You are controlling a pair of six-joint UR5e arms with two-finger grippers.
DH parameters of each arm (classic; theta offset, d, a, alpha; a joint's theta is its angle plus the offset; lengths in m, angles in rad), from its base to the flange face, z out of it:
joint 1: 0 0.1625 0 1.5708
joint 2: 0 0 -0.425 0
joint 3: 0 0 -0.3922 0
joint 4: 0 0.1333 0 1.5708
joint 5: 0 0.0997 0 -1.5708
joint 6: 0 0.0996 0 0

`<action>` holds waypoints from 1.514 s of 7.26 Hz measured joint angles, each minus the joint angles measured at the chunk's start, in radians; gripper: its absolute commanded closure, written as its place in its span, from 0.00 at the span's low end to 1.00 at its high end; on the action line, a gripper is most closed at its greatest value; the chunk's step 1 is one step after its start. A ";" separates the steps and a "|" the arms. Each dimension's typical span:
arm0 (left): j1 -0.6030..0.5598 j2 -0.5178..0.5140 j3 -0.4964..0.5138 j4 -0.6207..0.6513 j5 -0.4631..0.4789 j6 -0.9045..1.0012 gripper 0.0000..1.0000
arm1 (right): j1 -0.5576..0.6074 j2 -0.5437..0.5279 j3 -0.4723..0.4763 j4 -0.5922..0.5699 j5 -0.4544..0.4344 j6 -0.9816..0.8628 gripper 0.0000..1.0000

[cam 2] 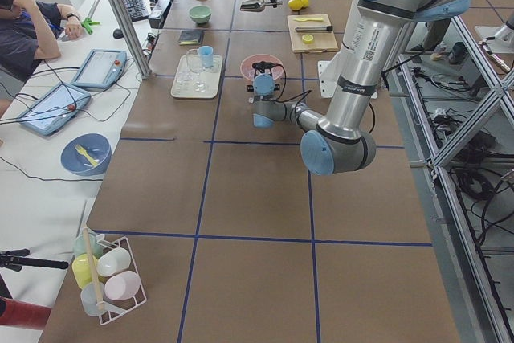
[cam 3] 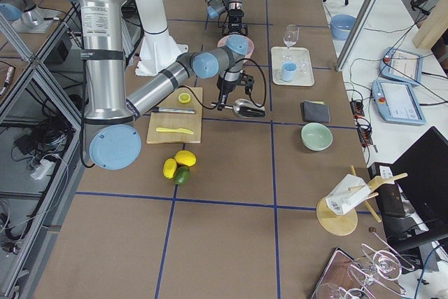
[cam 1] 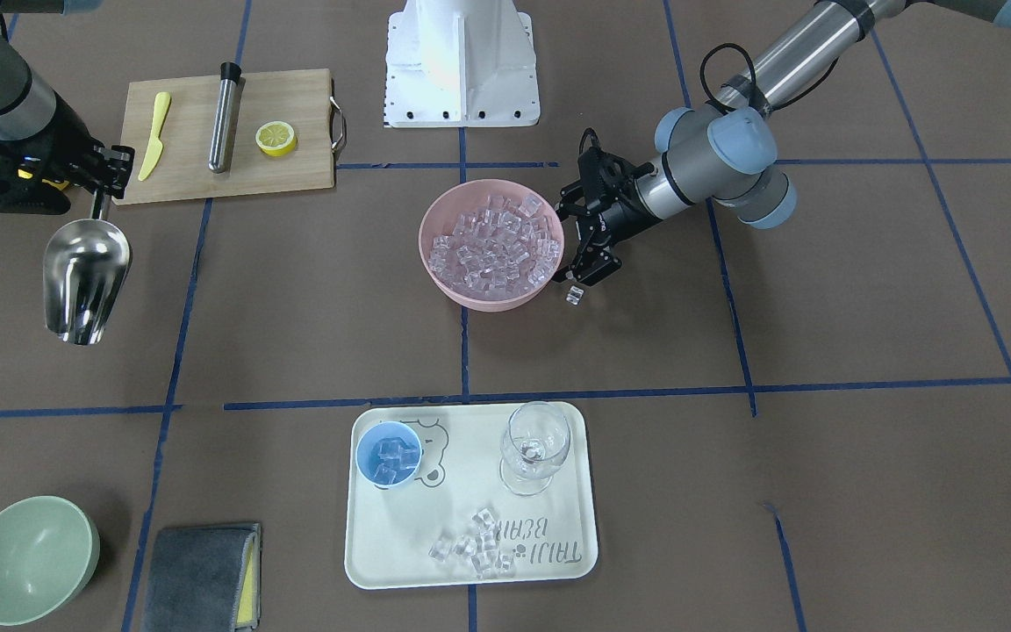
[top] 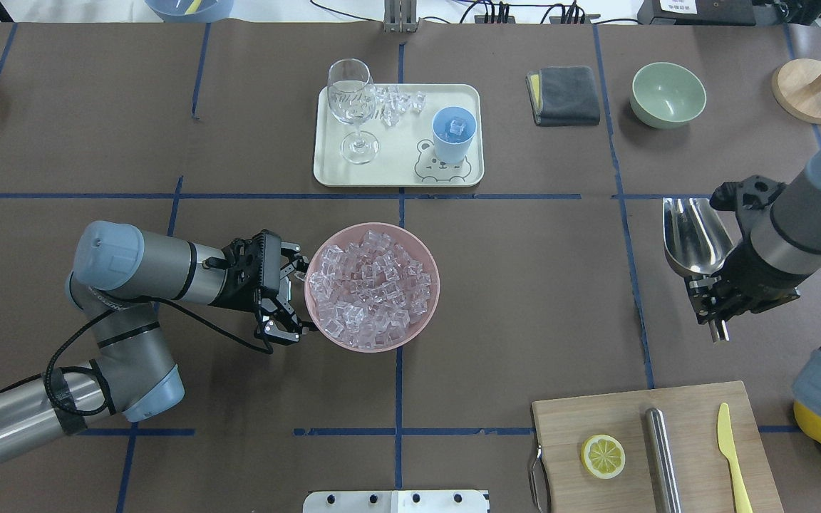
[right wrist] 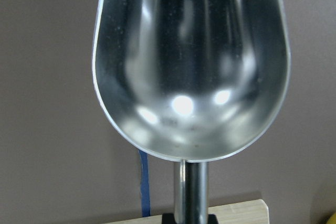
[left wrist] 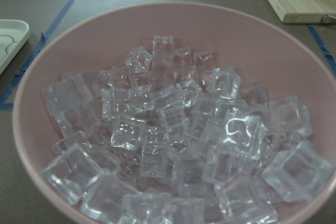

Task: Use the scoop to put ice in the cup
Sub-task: 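Carry the empty scoop back and lower it onto the table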

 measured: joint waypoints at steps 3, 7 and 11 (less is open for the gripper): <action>0.000 0.000 0.001 0.000 0.000 0.001 0.00 | -0.087 -0.045 -0.044 0.093 -0.034 0.070 1.00; 0.001 0.000 0.001 0.001 0.000 0.001 0.00 | -0.128 -0.049 -0.105 0.182 -0.065 0.152 1.00; 0.002 0.000 0.001 0.002 0.000 0.002 0.00 | -0.133 -0.038 -0.137 0.228 -0.067 0.160 0.00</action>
